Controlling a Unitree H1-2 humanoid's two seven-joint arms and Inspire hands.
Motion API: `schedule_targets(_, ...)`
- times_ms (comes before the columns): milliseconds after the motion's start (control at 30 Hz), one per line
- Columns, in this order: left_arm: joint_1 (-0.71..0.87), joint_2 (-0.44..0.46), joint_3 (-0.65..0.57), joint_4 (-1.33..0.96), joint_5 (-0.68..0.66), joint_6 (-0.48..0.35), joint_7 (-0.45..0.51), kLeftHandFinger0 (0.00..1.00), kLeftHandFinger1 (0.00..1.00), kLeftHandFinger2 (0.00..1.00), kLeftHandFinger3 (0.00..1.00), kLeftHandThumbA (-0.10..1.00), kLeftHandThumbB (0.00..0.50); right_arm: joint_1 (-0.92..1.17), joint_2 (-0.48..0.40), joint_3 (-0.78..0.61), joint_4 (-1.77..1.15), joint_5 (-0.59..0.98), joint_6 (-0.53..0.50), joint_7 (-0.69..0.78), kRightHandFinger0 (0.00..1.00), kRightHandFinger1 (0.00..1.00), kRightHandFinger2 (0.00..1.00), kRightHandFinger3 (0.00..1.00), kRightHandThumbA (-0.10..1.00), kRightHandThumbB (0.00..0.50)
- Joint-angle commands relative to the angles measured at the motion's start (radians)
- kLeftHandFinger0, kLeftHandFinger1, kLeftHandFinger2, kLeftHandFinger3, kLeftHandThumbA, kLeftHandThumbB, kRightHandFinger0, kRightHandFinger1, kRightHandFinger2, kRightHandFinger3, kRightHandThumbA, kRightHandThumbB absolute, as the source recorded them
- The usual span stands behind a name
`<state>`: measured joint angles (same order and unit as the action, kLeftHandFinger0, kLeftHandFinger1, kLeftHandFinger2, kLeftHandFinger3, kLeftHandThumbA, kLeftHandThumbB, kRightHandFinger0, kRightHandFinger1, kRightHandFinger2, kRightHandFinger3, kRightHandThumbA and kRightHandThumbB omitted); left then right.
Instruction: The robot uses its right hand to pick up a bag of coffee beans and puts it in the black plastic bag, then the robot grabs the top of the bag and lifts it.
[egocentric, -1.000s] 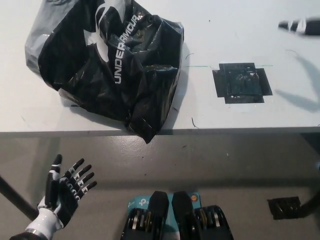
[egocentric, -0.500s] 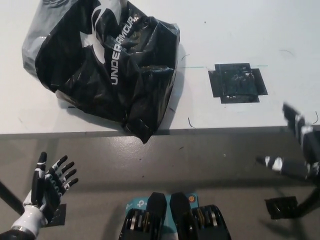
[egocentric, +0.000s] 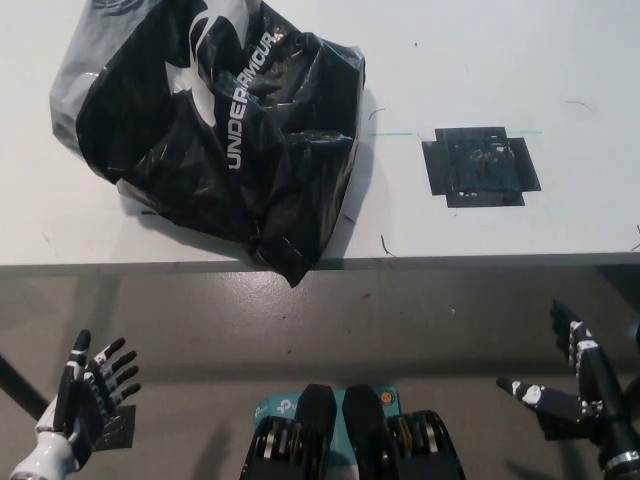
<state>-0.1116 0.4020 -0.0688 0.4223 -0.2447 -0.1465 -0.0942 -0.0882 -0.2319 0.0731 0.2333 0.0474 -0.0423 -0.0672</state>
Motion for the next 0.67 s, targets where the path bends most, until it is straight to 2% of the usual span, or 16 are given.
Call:
schedule_targets(0,0.022,0.025,0.05,0.012,0.171,-0.228,0.09,1.0,1.0,1.0,1.0,0.97,0.136,-0.007,0.027,-0.063,0.104,-0.048,-0.383,-0.064,1.0,1.0,1.0,1.0,0.97,0.083)
schedule_targets(133,0.023,0.022,0.055,0.014,0.182,-0.233,0.085,1.0,1.0,1.0,1.0,0.97,0.123,-0.011,0.029,-0.06,0.122,-0.041,-0.402,-0.049,1.0,1.0,1.0,1.0,0.93,0.079)
schedule_targets(267,0.028,0.019,0.061,-0.001,0.189,-0.227,0.084,1.0,1.0,1.0,1.0,0.97,0.151,-0.015,0.03,-0.059,0.131,-0.042,-0.413,-0.047,1.0,1.0,1.0,1.0,0.93,0.076)
schedule_targets(333,0.026,0.02,0.064,0.004,0.2,-0.234,0.083,1.0,1.0,1.0,1.0,0.98,0.146,-0.017,0.032,-0.06,0.134,-0.03,-0.407,-0.036,1.0,1.0,1.0,1.0,0.93,0.089)
schedule_targets(433,0.03,0.016,0.07,-0.002,0.202,-0.23,0.075,1.0,1.0,1.0,1.0,0.98,0.139,-0.017,0.032,-0.063,0.14,-0.02,-0.406,-0.023,1.0,1.0,1.0,1.0,0.94,0.081)
schedule_targets(500,0.036,0.014,0.072,-0.004,0.209,-0.232,0.073,1.0,1.0,1.0,1.0,0.98,0.144,-0.015,0.034,-0.065,0.143,-0.015,-0.404,-0.014,1.0,1.0,1.0,1.0,0.94,0.097)
schedule_targets(633,0.042,0.012,0.075,-0.001,0.219,-0.231,0.072,1.0,1.0,1.0,1.0,0.99,0.153,-0.011,0.033,-0.064,0.141,-0.02,-0.397,-0.005,1.0,1.0,1.0,1.0,0.95,0.085)
